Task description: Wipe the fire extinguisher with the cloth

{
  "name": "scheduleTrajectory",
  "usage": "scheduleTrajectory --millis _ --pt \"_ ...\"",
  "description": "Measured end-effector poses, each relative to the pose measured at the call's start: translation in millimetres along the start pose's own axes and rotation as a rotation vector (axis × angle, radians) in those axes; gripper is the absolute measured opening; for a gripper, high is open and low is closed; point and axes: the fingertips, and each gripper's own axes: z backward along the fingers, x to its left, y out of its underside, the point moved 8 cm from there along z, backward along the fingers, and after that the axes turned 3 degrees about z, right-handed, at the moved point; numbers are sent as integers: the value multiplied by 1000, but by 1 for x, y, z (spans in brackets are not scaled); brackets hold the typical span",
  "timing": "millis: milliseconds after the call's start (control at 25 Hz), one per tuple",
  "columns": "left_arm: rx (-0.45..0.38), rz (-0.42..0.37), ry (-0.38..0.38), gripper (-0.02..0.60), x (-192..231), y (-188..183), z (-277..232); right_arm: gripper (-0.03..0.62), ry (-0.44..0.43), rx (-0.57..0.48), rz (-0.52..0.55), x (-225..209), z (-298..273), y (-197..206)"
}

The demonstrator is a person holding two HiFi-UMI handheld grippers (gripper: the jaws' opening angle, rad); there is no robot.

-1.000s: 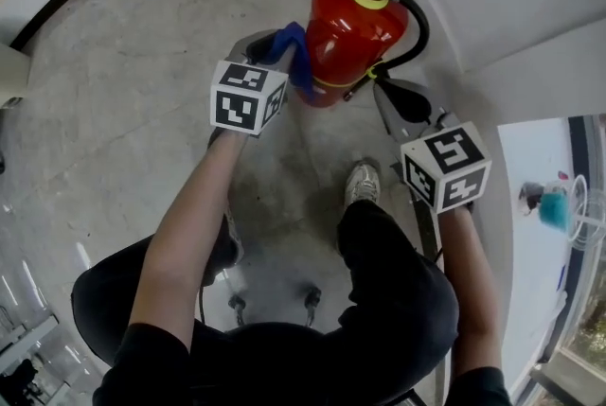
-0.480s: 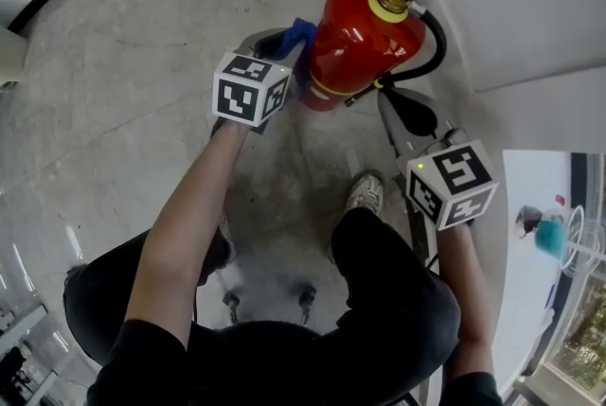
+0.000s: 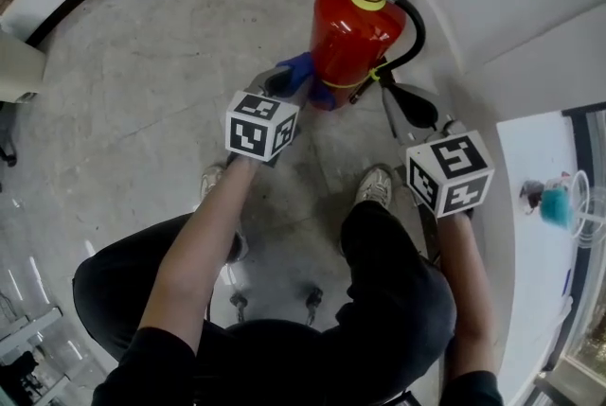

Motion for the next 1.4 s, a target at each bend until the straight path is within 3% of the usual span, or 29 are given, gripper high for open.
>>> scheduleTrajectory --millis 200,520,800,1040,1400 --pt "12 -18 35 86 -35 7 2 3 41 -31 -44 -2 15 11" --pt "7 41 61 87 -89 15 -26 3 57 -27 -71 2 45 28" --pt "9 -1 100 87 -119 2 -73 3 84 -3 -75 -5 63 41" --pt "-28 -37 60 87 -122 9 -88 3 87 21 -62 -15 59 50" --pt "48 -36 16 87 -93 40 -58 3 44 68 -44 -8 32 56"
